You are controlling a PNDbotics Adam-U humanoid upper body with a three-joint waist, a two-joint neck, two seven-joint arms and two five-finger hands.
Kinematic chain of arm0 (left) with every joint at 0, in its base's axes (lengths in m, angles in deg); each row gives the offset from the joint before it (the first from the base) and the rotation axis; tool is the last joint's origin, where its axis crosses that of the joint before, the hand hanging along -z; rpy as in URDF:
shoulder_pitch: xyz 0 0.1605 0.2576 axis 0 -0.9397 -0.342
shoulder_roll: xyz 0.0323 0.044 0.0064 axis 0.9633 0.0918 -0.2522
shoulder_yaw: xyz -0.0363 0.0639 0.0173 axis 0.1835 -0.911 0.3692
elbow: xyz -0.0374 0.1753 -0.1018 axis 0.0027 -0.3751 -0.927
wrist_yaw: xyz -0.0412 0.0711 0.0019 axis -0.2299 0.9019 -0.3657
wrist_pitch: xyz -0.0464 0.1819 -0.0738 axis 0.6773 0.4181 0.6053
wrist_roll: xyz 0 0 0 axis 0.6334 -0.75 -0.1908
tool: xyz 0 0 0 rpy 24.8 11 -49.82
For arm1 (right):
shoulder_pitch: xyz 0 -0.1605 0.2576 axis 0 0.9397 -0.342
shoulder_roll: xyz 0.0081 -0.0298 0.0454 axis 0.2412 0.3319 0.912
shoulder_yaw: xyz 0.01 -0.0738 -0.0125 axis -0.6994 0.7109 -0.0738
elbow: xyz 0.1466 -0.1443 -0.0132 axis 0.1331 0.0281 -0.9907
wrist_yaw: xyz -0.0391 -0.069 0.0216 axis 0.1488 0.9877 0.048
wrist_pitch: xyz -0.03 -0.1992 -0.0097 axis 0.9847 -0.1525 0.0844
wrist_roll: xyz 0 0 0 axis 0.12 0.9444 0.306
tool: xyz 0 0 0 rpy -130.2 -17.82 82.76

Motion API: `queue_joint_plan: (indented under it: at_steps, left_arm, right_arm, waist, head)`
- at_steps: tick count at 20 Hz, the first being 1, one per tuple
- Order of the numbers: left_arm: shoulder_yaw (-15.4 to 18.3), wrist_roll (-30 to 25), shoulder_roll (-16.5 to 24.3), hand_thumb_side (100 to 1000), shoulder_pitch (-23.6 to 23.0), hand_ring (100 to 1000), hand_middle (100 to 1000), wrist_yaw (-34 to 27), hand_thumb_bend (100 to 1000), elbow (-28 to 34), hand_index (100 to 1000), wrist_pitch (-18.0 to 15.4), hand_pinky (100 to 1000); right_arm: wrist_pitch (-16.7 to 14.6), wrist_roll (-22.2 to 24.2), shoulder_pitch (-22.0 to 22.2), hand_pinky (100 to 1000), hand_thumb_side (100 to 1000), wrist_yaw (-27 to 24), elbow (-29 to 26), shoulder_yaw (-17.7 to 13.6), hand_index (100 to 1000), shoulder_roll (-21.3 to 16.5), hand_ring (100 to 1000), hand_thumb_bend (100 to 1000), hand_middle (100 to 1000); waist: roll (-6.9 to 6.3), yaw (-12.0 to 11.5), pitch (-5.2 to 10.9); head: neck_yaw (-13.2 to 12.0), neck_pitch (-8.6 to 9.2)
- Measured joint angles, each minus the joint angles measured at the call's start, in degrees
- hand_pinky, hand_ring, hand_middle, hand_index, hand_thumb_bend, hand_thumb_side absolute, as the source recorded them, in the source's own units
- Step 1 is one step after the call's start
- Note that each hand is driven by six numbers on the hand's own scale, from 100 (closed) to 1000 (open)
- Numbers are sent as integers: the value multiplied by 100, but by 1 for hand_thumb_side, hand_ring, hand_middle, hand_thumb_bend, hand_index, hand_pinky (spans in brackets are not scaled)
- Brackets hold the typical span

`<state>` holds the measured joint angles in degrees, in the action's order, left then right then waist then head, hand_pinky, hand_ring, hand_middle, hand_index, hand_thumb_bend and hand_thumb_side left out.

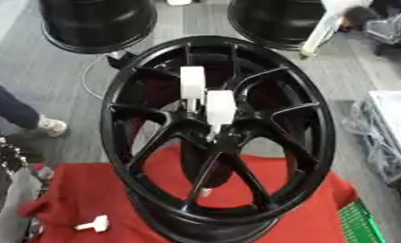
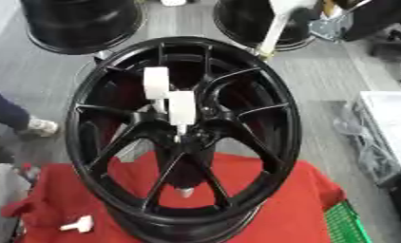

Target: Pull the pin out of the wheel hub.

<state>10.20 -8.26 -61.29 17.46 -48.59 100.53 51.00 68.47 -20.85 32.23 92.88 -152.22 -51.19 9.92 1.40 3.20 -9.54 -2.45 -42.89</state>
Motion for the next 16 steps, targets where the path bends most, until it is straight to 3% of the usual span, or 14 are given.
queue_joint_plan:
  at_steps: [4,6,10,12,13,14,15,16]
  left_arm:
    - [58,55,-2,1000,-22,563,517,-2,110,0,658,-22,618]
    - [65,64,-4,1000,-23,564,517,-12,111,0,658,-28,618]
    - [215,197,-88,1000,-20,564,517,-17,110,2,658,-43,618]
    - [304,286,-112,1000,-14,564,517,-18,113,4,658,-50,618]
    - [350,332,-112,1000,-3,564,517,-18,113,4,658,-49,619]
    - [386,371,-113,1000,20,564,517,-18,113,4,658,-46,619]
    - [412,401,-114,1000,49,564,517,-18,113,4,658,-42,618]
    - [439,429,-114,1000,67,564,517,-18,113,7,658,-40,618]
  right_arm:
    - [72,-310,500,268,202,-164,147,-497,899,-484,257,100,384]
    - [35,-467,736,310,338,-278,157,-742,887,-690,281,100,427]
    - [163,-781,1252,335,334,-261,436,-1257,882,-686,307,100,474]
    - [296,-940,1516,371,244,-150,678,-1513,908,-531,370,100,691]
    - [369,-1018,1636,374,225,-83,796,-1646,913,-443,377,100,748]
    - [446,-1099,1760,374,225,-11,917,-1784,913,-346,377,100,748]
    - [524,-1177,1888,389,454,62,1044,-1919,930,-238,395,100,838]
    - [603,-1257,2013,392,539,140,1171,-2047,933,-113,398,100,852]
  waist:
    - [-67,86,4]
    - [-73,63,-4]
    - [-288,500,-83]
    - [-303,756,-105]
    - [-288,874,-134]
    - [-285,959,-165]
    - [-299,994,-193]
    - [-322,1007,-228]
  head:
    - [-124,-7]
    - [-156,-5]
    - [-473,29]
    - [-626,49]
    - [-692,74]
    - [-742,93]
    - [-772,122]
    - [-787,154]
